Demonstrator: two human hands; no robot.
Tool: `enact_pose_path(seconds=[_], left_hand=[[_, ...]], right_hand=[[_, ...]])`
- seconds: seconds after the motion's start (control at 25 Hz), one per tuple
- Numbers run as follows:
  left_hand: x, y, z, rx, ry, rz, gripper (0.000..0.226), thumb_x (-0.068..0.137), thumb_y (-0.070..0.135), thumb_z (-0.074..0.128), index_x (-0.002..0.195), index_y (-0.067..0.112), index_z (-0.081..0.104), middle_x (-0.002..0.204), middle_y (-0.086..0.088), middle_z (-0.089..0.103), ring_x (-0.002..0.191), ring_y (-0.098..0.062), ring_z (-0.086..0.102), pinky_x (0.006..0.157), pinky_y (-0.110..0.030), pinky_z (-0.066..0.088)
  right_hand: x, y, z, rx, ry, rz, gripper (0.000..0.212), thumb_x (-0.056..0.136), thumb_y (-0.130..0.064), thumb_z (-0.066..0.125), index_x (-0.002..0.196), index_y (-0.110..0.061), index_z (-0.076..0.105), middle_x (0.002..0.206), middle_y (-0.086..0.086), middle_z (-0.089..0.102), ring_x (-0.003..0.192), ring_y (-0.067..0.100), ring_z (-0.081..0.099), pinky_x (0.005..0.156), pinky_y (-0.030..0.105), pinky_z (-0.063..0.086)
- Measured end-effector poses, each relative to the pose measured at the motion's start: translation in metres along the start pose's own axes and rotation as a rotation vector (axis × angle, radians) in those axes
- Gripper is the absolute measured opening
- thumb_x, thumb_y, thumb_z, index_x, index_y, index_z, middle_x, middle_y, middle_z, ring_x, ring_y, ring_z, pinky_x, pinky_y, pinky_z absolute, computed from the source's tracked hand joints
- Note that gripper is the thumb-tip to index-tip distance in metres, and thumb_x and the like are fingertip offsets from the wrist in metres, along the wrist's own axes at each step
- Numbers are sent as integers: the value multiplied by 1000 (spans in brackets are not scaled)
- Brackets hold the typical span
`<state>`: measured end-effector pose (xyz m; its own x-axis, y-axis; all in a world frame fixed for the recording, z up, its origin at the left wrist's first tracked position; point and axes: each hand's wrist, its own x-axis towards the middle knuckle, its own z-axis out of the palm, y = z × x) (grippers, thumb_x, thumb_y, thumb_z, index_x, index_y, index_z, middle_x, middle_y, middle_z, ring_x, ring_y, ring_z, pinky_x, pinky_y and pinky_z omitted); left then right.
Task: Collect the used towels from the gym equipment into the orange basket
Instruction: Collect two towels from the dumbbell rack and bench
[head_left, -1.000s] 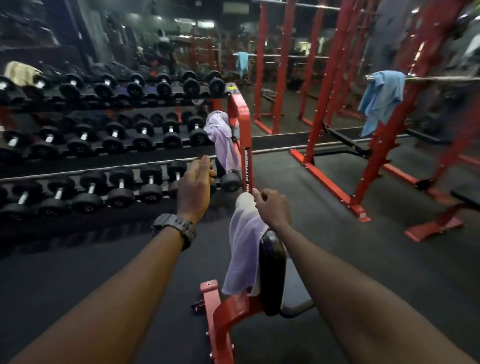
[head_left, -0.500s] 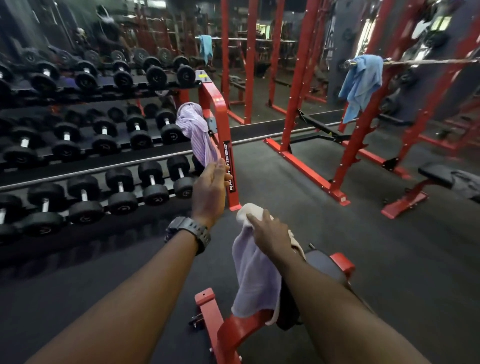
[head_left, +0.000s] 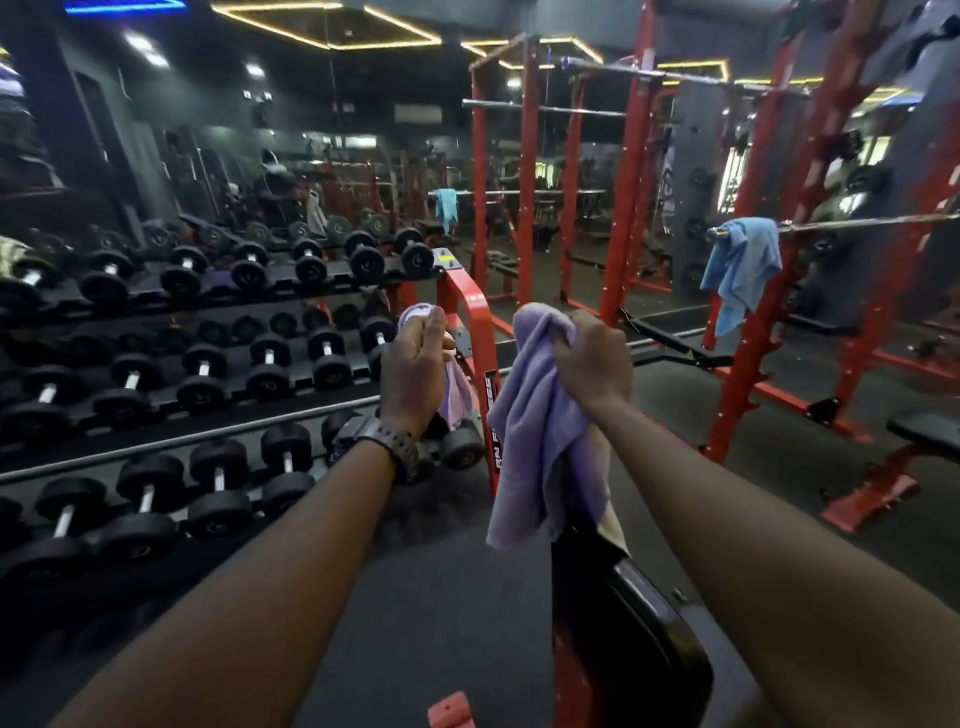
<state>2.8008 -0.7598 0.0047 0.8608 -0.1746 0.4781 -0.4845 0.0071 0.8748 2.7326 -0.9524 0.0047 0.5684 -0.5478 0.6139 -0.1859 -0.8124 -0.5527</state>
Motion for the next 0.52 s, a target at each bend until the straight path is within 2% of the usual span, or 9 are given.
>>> enact_pose_path(seconds=[0.08, 0.28, 0.52], left_hand=[[27, -8, -17, -27, 8, 13, 37, 101, 49, 40, 85, 23, 61, 83, -4, 69, 81, -27, 67, 88, -58, 54], [123, -54, -77, -78, 5, -7, 42, 93, 61, 39, 80, 27, 61, 77, 1, 70, 76, -20, 68, 86, -57, 55], [237, -102, -129, -79, -61, -9, 41, 91, 62, 41, 82, 28, 61, 80, 0, 69, 73, -18, 65, 81, -52, 56]], right_hand=[[21, -22, 11, -6, 33, -27, 28, 98, -38, 51, 98, -13, 66, 94, 23, 72, 91, 45, 67, 72, 43, 50], [58, -64, 89, -99, 71, 47, 28, 97, -39, 51, 102, -16, 66, 98, 21, 72, 94, 44, 67, 78, 47, 54], [109, -108, 175, -113, 129, 83, 27, 97, -37, 52, 99, -15, 67, 96, 22, 73, 92, 45, 67, 73, 43, 50]])
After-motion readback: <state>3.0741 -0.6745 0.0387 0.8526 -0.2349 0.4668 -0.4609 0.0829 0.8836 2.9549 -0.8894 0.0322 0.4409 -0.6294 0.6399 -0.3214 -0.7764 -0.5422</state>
